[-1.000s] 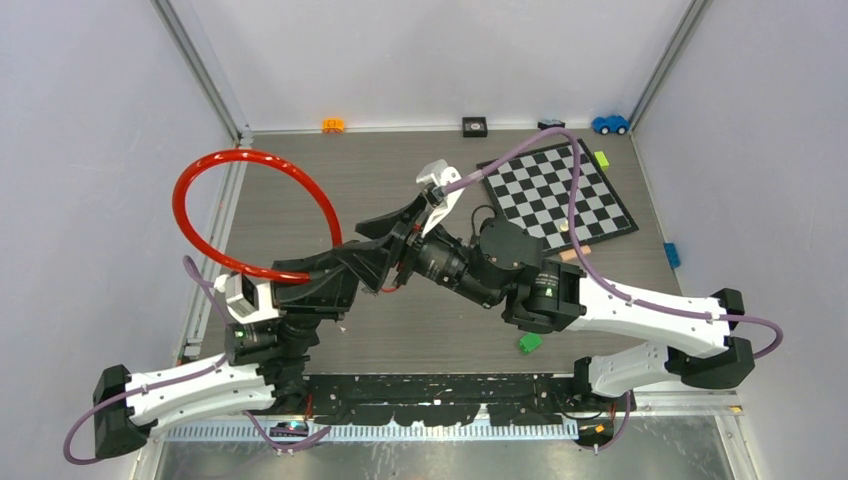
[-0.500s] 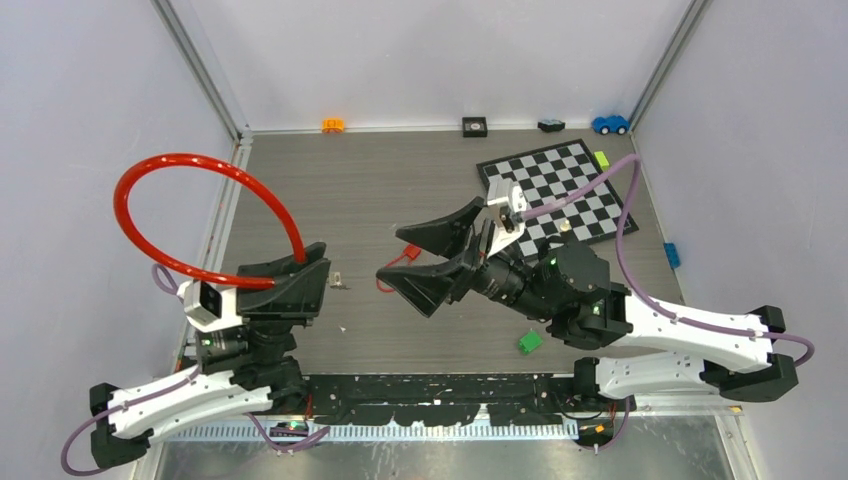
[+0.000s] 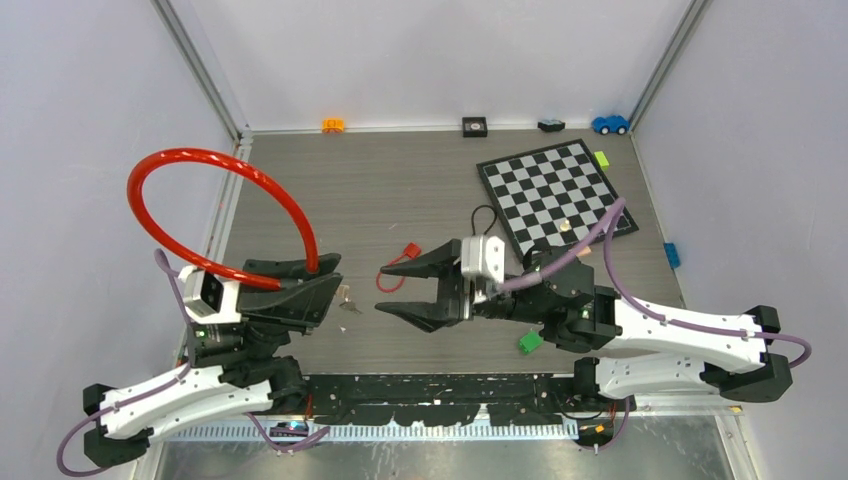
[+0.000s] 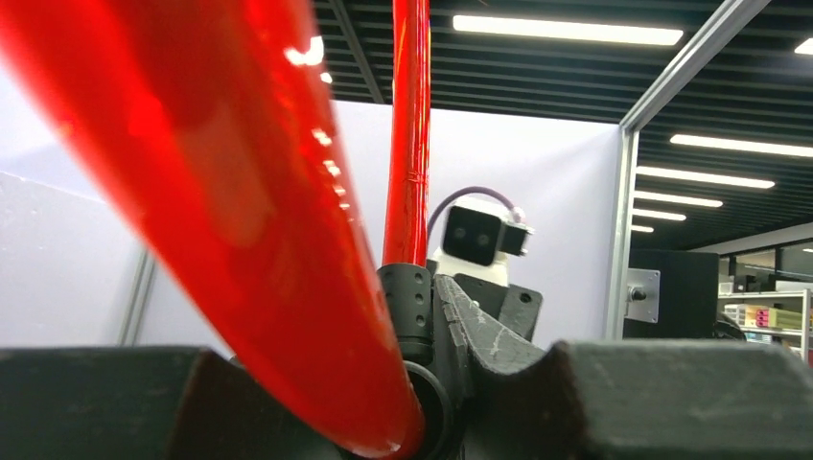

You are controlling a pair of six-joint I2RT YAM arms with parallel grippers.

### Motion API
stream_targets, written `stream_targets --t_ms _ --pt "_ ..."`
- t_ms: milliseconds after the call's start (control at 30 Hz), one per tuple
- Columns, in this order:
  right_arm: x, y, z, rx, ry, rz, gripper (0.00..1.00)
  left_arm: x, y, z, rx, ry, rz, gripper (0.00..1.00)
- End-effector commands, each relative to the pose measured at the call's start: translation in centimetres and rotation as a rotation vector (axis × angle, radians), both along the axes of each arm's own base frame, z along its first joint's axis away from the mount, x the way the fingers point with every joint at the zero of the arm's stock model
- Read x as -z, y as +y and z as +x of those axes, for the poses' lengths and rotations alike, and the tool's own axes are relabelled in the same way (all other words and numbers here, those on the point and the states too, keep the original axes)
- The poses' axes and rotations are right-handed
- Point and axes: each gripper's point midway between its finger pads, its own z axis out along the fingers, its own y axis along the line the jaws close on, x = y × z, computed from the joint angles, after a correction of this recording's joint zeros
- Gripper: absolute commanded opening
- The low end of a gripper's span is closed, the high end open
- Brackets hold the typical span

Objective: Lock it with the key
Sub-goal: Lock the lock.

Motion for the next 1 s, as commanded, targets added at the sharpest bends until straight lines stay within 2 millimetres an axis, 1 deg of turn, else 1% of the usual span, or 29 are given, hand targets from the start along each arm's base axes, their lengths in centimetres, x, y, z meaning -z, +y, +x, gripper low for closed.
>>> stream_targets --t_ms 0,133,233,267,433,567,600,733,800,867,900,933,967 --pt "-1.6 -0.8 -1.7 -0.021 -0.495 0.012 0.53 -2.3 1.4 -1.3 0.039 -0.046 -0.072 0.00" --pt "-1.5 -0.4 -0.3 0.083 -0.776 -0.029 0.56 -2.5 1.6 -1.2 0.050 -0.037 -0.100 0.00" --pt "-2.3 -0.2 0.5 0.157 -0.963 -0.043 0.55 -2.8 1.8 -1.4 0.066 -0.037 -0.124 0.00" --pt "-2.6 -0.1 0.7 0.172 -1.005 -0.051 0.54 -2.8 2.1 -1.1 0.062 -0.019 -0.142 0.00" --pt "-4.9 0.3 1.1 0.233 -1.146 -0.046 0.49 -3.1 3.1 -0.6 0.072 0.017 -0.217 0.00" --pt "-5.7 0.9 0.7 0.207 -1.200 -0.061 0.48 -3.5 3.4 -0.7 0.086 0.020 -0.240 0.00" --pt "-5.9 1.1 0.5 0.203 -1.208 -0.056 0.47 -3.7 3.5 -0.8 0.088 0.018 -0.244 0.00" --pt "-5.6 1.7 -0.1 0.171 -1.217 -0.068 0.46 -3.9 3.9 -0.9 0.083 0.015 -0.258 0.00" --pt "-5.4 1.8 0.1 0.181 -1.209 -0.071 0.46 -4.0 4.2 -0.9 0.081 0.016 -0.265 0.00" --pt "-5.8 1.7 0.5 0.215 -1.149 -0.044 0.46 -4.1 4.4 -1.1 0.084 0.010 -0.270 0.00" --pt "-6.2 1.5 0.7 0.234 -1.075 -0.013 0.45 -4.2 4.6 -1.2 0.085 0.003 -0.272 0.00" --pt "-7.0 1.2 0.9 0.248 -0.951 0.036 0.42 -4.2 4.7 -1.3 0.084 -0.001 -0.272 0.00" --pt "-7.7 0.9 1.3 0.242 -0.731 0.086 0.38 -4.3 4.8 -1.5 0.082 -0.009 -0.270 0.00"
